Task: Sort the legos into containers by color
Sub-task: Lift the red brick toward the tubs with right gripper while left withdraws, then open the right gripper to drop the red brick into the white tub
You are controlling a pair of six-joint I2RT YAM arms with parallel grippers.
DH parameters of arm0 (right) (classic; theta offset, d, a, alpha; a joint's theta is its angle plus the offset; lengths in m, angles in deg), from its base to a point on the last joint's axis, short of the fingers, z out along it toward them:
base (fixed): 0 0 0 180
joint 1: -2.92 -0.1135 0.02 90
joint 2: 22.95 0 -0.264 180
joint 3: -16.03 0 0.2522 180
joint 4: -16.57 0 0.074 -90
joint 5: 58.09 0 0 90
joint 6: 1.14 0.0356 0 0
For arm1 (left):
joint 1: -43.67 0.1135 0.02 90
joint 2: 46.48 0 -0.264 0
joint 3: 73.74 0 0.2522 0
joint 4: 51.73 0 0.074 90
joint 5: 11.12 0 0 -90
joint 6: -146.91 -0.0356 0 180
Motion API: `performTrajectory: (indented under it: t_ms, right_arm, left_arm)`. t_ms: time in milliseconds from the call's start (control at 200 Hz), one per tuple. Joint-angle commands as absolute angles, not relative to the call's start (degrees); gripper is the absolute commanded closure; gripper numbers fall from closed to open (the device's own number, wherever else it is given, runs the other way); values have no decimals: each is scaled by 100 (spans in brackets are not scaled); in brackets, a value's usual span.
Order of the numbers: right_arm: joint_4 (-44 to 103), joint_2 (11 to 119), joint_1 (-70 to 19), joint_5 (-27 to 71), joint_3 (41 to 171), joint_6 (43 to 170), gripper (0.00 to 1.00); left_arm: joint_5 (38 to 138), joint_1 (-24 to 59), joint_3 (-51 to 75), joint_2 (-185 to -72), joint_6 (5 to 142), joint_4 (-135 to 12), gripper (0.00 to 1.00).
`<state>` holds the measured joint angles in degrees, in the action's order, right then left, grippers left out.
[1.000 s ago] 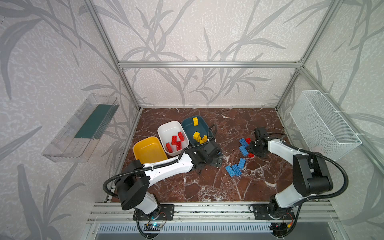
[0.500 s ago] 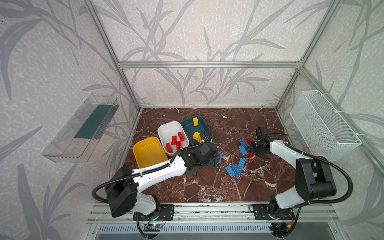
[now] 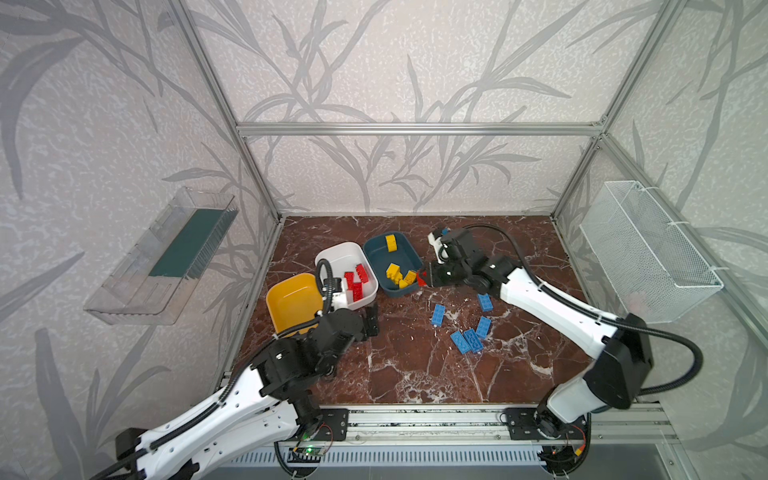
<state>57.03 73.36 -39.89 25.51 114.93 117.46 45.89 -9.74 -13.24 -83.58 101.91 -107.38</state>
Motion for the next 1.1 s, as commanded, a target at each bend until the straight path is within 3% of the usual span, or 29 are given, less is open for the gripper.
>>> performTrajectory:
  t_ms: [0, 360, 440, 515, 610, 705, 900, 1095]
  right_arm:
    - [5596, 8371, -4302, 2166, 12460, 11725, 74]
    - [6027, 10900, -4661, 1752, 15366, 12056, 69]
    - [6054, 11081, -4665, 1748, 15569, 12061, 60]
    - [6090, 11094, -4665, 1787, 15644, 11984, 46]
    - [5971, 10821, -4633, 1854, 15443, 11881, 30]
    - [5706, 10299, -4526, 1874, 14922, 11810, 24]
    - [5194, 8764, -3930, 1777, 13182, 11617, 22]
    - [5326, 7162, -2625, 1550, 11401, 11585, 23]
  left_arm:
    - [3912, -834, -1368, -7884, 10638, -11860, 4]
    - [4136, -731, -1665, -7187, 11036, -12472, 4]
    - [4177, -731, -1682, -7253, 11003, -12442, 5]
    - [4196, -724, -1658, -7336, 10934, -12356, 5]
    - [4212, -722, -1601, -7569, 10699, -12065, 5]
    - [4252, -722, -1397, -8085, 10392, -11695, 5]
    - [4709, -722, -986, -9473, 9876, -10609, 5]
    - [5293, -721, -508, -11003, 9643, -9620, 5]
